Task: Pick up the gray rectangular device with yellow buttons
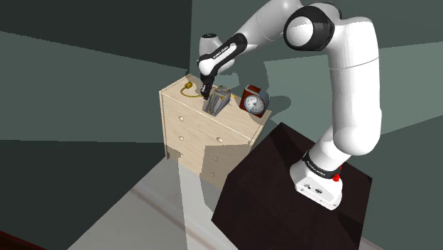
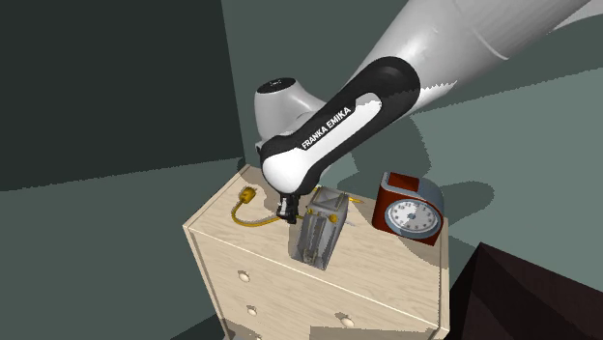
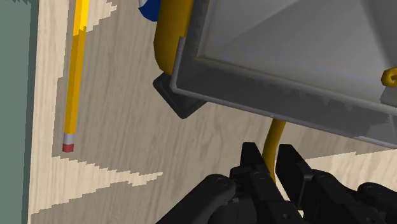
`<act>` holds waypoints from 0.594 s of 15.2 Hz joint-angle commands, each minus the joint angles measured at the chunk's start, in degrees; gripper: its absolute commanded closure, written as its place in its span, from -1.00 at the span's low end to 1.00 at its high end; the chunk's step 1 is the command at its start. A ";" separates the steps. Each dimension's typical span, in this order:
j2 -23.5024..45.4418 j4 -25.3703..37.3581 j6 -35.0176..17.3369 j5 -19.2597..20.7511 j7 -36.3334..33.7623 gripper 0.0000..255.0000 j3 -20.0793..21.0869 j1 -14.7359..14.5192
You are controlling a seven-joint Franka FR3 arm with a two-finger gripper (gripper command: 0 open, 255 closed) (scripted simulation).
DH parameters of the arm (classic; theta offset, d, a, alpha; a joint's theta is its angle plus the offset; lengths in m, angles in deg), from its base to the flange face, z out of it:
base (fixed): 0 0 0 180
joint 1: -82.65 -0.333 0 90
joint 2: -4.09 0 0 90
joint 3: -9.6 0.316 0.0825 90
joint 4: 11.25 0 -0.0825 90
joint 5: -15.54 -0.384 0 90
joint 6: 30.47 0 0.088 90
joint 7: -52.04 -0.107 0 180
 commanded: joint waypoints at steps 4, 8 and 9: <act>0.02 0.00 -0.03 0.00 -0.01 1.00 0.00 0.00; -0.55 -0.10 0.44 0.01 -0.04 1.00 -0.01 -0.07; -1.11 -0.17 0.94 0.02 0.00 1.00 -0.02 -0.09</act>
